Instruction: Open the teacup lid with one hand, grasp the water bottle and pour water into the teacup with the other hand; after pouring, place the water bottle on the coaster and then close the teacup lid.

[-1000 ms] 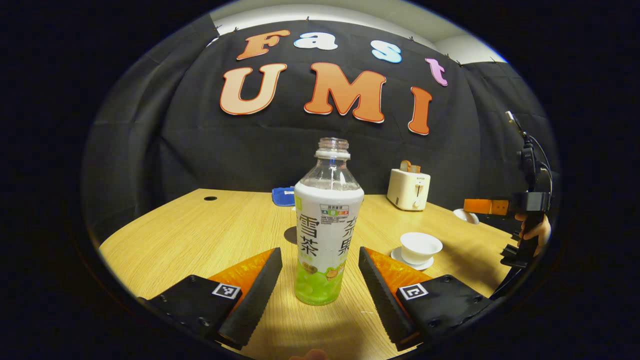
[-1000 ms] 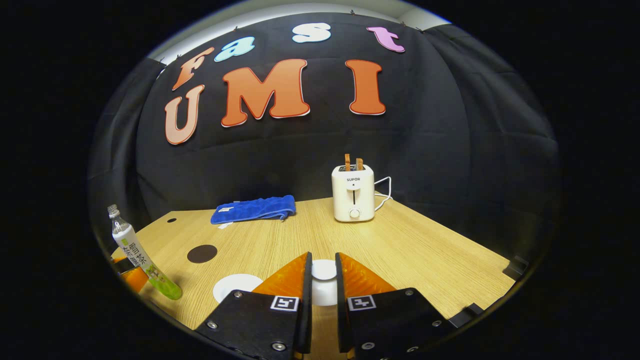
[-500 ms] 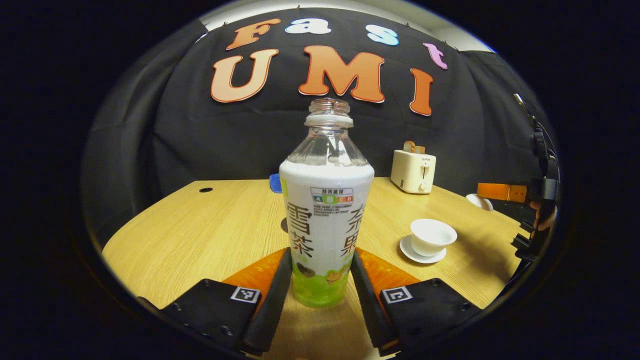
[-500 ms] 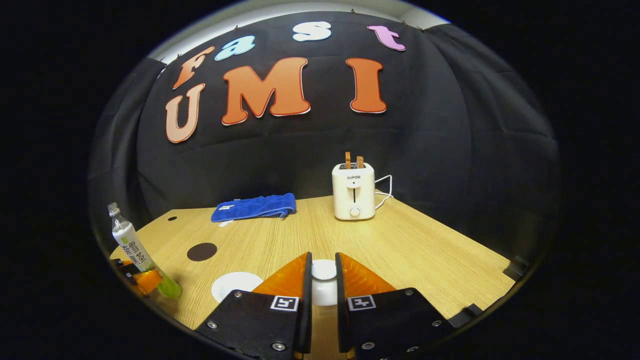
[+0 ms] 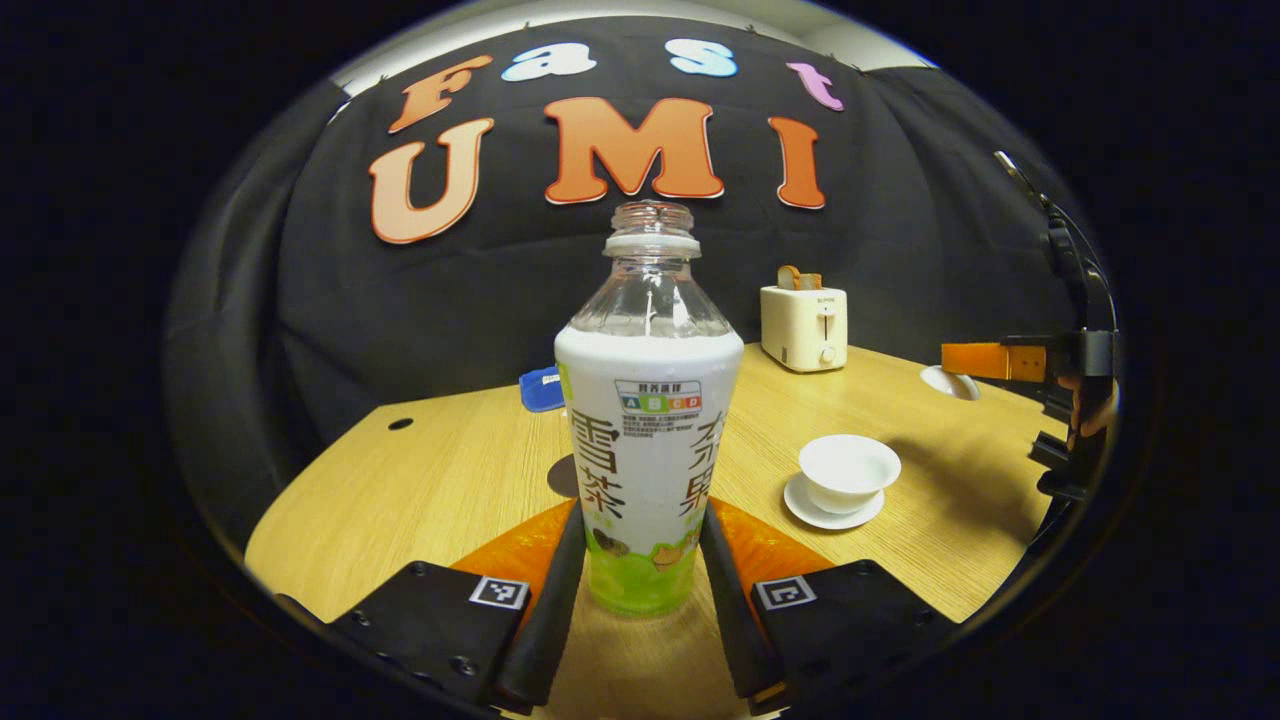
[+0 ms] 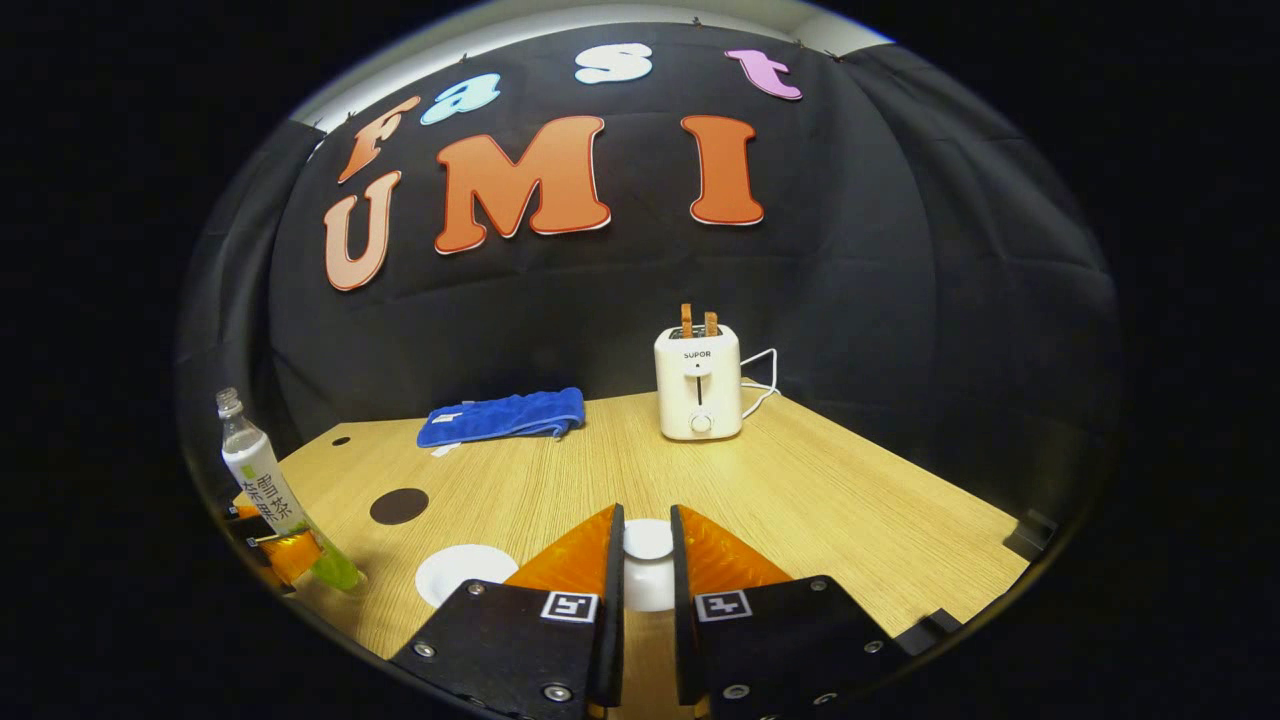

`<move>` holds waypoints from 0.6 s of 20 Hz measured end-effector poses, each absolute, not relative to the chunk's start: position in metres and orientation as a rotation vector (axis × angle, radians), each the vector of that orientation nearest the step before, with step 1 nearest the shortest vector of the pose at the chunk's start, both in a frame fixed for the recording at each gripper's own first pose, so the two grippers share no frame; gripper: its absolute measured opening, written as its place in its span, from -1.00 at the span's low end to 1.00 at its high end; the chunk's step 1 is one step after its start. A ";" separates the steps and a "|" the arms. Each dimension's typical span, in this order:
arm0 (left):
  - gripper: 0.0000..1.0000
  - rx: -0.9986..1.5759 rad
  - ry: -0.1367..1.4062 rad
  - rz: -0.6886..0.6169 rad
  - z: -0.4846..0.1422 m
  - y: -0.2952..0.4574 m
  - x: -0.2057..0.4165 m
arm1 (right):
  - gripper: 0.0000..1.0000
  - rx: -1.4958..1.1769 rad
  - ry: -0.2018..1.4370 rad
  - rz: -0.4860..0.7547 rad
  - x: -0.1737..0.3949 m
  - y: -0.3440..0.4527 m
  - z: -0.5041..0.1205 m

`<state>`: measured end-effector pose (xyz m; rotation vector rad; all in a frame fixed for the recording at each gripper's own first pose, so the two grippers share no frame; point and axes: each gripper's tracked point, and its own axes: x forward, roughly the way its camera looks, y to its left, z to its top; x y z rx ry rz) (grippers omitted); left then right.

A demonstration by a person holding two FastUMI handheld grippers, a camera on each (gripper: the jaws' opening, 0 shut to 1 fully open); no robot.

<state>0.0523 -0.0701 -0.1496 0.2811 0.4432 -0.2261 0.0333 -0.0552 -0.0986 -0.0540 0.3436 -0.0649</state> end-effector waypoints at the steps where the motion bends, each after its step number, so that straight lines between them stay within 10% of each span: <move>1: 0.36 0.314 0.445 -0.235 -0.149 -0.073 0.053 | -0.58 -0.051 0.340 -0.069 0.032 -0.057 -0.098; 12: 0.34 0.819 0.437 -0.336 -0.160 -0.098 0.077 | -0.58 -0.012 0.334 -0.118 0.029 -0.079 -0.092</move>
